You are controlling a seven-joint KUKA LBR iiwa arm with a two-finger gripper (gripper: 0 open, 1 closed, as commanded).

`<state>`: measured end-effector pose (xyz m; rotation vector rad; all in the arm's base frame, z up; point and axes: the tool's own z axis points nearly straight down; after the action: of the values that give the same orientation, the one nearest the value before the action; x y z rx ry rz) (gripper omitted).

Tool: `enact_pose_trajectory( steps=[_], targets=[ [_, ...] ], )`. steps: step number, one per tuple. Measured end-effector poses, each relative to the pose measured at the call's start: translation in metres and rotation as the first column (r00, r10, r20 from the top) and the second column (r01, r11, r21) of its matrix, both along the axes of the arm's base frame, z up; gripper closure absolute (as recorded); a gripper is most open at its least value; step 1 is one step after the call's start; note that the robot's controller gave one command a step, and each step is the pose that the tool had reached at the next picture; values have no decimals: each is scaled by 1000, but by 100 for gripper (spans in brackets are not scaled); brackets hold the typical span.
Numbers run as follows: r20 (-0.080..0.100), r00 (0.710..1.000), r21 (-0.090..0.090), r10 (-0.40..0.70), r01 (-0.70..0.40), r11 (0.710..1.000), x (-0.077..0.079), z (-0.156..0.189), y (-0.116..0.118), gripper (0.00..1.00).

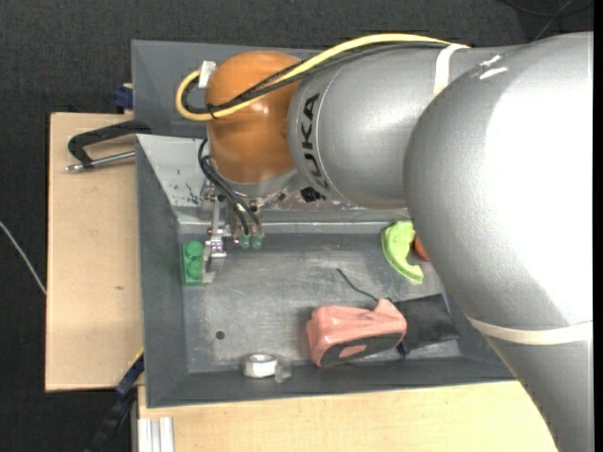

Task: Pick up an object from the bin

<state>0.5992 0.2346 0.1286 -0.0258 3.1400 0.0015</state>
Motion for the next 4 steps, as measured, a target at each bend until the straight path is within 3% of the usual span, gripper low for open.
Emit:
enact_pose_trajectory(
  steps=[1, 2, 3, 4],
  targets=[
    [6, 888, 0, 460, -460, 888, 2, 3, -2, 0],
    [0, 987, 1, 158, -158, 987, 0, -51, -1, 0],
    [8, 962, 2, 271, -271, 962, 5, -55, 2, 100],
    [8, 963, 3, 270, -270, 963, 5, -55, 1, 100]
  ],
)
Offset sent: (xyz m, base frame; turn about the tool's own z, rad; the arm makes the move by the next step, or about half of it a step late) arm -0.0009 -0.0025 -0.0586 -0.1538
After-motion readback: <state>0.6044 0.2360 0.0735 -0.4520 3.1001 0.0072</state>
